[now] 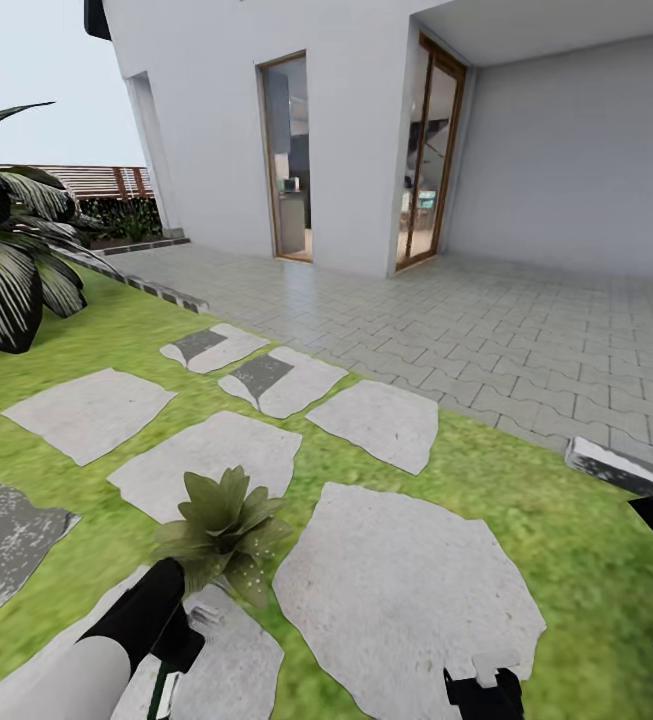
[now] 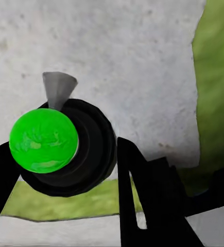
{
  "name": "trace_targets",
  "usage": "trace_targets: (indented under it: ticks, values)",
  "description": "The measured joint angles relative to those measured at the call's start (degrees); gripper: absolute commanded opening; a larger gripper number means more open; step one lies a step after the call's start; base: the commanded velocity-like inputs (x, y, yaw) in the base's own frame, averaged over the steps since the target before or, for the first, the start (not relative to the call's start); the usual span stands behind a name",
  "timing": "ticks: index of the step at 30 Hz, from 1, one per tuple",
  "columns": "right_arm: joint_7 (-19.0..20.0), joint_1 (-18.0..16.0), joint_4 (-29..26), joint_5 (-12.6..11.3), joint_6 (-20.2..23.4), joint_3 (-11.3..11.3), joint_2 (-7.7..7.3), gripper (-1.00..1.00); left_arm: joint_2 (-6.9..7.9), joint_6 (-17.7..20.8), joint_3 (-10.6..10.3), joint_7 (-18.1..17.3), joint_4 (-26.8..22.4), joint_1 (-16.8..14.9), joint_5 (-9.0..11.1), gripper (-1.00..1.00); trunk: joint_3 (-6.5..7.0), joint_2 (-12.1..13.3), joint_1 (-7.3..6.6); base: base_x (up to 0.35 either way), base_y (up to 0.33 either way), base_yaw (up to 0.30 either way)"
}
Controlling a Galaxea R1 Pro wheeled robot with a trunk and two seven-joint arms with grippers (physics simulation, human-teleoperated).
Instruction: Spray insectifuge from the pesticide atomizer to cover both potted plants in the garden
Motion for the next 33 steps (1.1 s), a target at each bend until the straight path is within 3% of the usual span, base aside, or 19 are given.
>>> trace_targets:
  ticks: [2,4,7,9,16,18,19,22,24,28,33]
  values:
    - [0.0,0.0,0.0,0.0,0.0,0.0,-0.02,1.0,-0.06,0.1,0.0,0.3,0.0,0.0,0.6,-1.0,0.0,0.0,0.0,0.0,0.0,0.0]
    - [0.0,0.0,0.0,0.0,0.0,0.0,-0.01,1.0,-1.03,0.2,-0.1,0.6,-0.1,0.0,1.0,-1.0,0.0,0.0,0.0,0.0,0.0,0.0]
    - [0.0,0.0,0.0,0.0,0.0,0.0,-0.03,1.0,-5.26,0.3,-0.3,2.3,-1.0,-0.2,1.2,-1.0,0.0,0.0,0.0,0.0,0.0,0.0]
    - [0.0,0.0,0.0,0.0,0.0,0.0,-0.05,1.0,-6.04,0.2,-0.3,2.9,-1.5,-0.2,0.9,-1.0,0.0,0.0,0.0,0.0,0.0,0.0]
    - [0.0,0.0,0.1,0.1,0.0,0.1,-0.09,1.0,-5.04,0.9,-0.3,2.1,-1.3,-2.4,0.8,-1.0,0.01,0.0,0.0,0.0,0.0,0.0]
    - [0.0,0.0,0.1,0.1,0.0,0.1,-0.07,1.0,-4.97,1.0,-0.5,0.7,-0.9,-4.1,0.8,-1.0,0.0,0.0,0.0,0.0,0.0,0.0]
    - [0.0,0.0,0.1,0.1,0.0,0.1,-0.06,1.0,-4.9,1.1,-1.0,-2.5,-0.7,-6.2,0.6,-1.0,0.01,0.0,0.0,0.0,0.0,0.0]
    - [0.1,0.0,0.1,0.1,0.0,0.1,0.04,1.0,-4.39,1.2,-3.6,-7.5,-0.6,-8.5,-3.2,-1.0,0.0,0.0,0.0,0.0,0.0,0.0]
    - [0.1,0.0,0.1,0.2,0.0,0.2,0.09,1.0,-3.23,1.3,-4.5,-10.3,-0.6,-8.8,-6.2,-1.0,0.0,0.0,0.0,-0.043,0.009,0.0]
    - [0.0,0.0,0.1,0.2,0.0,0.2,0.07,1.0,-2.54,1.6,-5.0,-12.5,-0.8,-8.4,-8.1,-1.0,0.0,0.0,0.03,-0.242,0.106,0.0]
    - [0.0,0.0,0.8,0.2,0.1,0.1,-0.13,1.0,-2.11,1.6,-4.6,-12.8,-1.4,-8.3,-8.4,-1.0,0.0,0.0,0.01,-0.134,0.27,0.0]
